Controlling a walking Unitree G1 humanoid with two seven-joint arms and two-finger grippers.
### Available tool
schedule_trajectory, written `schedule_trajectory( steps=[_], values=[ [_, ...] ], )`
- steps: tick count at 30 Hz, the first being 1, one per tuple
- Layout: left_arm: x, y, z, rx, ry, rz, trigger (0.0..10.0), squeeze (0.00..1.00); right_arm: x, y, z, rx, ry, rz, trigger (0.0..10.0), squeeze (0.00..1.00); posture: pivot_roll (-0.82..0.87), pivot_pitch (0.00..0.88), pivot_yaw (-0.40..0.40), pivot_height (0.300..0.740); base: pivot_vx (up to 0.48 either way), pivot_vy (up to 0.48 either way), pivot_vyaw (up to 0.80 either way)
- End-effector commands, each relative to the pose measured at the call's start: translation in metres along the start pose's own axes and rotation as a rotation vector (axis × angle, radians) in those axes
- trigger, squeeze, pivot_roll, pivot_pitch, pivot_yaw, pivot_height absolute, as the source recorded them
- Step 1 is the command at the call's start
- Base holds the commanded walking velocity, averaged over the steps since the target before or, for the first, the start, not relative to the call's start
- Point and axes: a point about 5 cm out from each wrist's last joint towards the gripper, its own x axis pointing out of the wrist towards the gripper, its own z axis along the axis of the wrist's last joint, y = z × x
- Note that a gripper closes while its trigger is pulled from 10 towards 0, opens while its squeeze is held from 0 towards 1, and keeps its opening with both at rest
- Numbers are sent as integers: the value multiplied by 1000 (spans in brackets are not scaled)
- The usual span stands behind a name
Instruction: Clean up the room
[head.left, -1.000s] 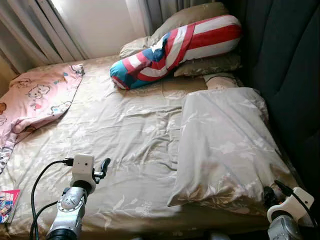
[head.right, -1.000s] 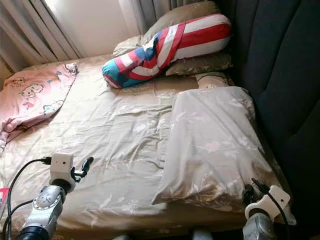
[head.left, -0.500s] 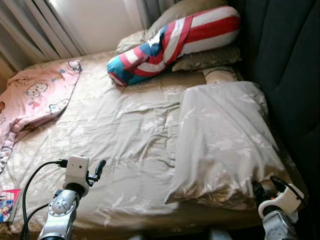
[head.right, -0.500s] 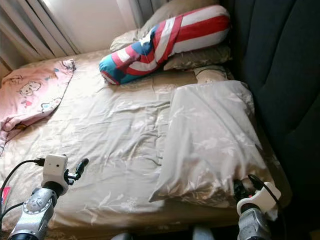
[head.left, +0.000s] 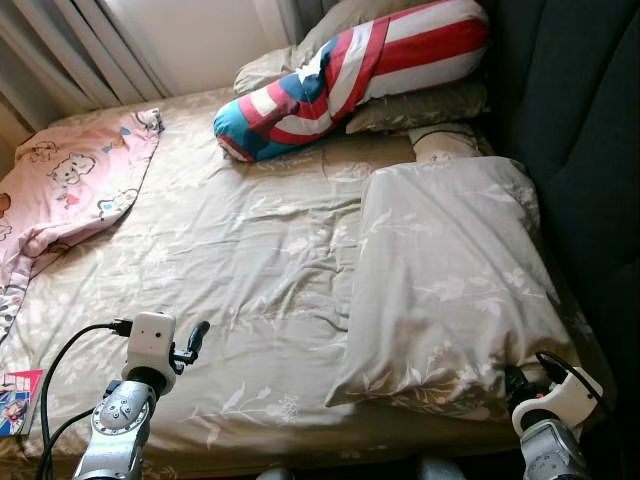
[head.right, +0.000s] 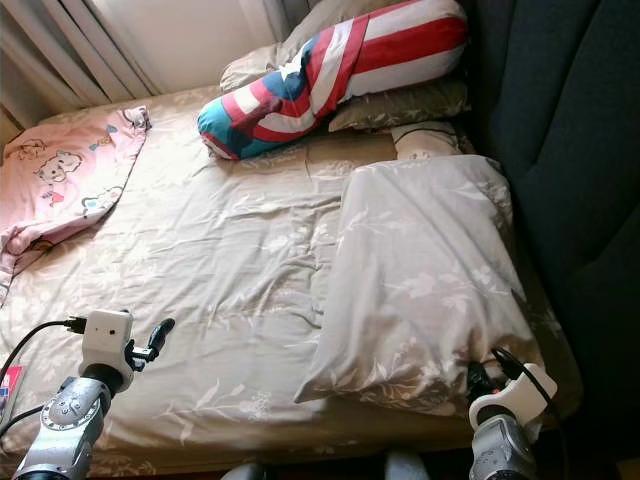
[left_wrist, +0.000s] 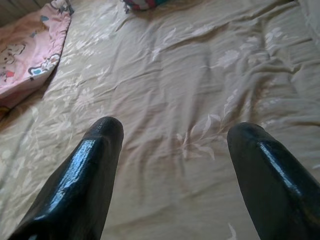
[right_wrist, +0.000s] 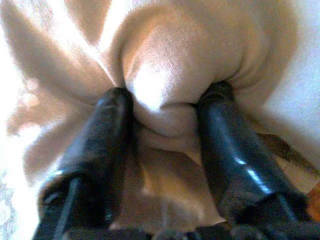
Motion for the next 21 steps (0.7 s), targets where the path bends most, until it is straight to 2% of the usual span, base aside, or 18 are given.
schedule_trajectory(
  steps=[1,13,16,21],
  values=[
    [-5,8,-4,20,23,22,10000,0,-1,9,-17,-3,68,12,0,0,-48,163,197,669,0,0,0],
    [-2,7,-2,-1,15,52,10000,0,1,6,-4,-28,10,-43,0,0,-56,147,172,669,0,0,0],
    [0,5,-1,-9,13,66,10000,0,2,-5,10,-29,-50,-136,0,0,-68,134,162,669,0,0,0],
    [3,4,-1,-16,13,75,10000,0,2,-14,28,-45,-119,-214,0,0,-76,126,158,669,0,0,0]
  ],
)
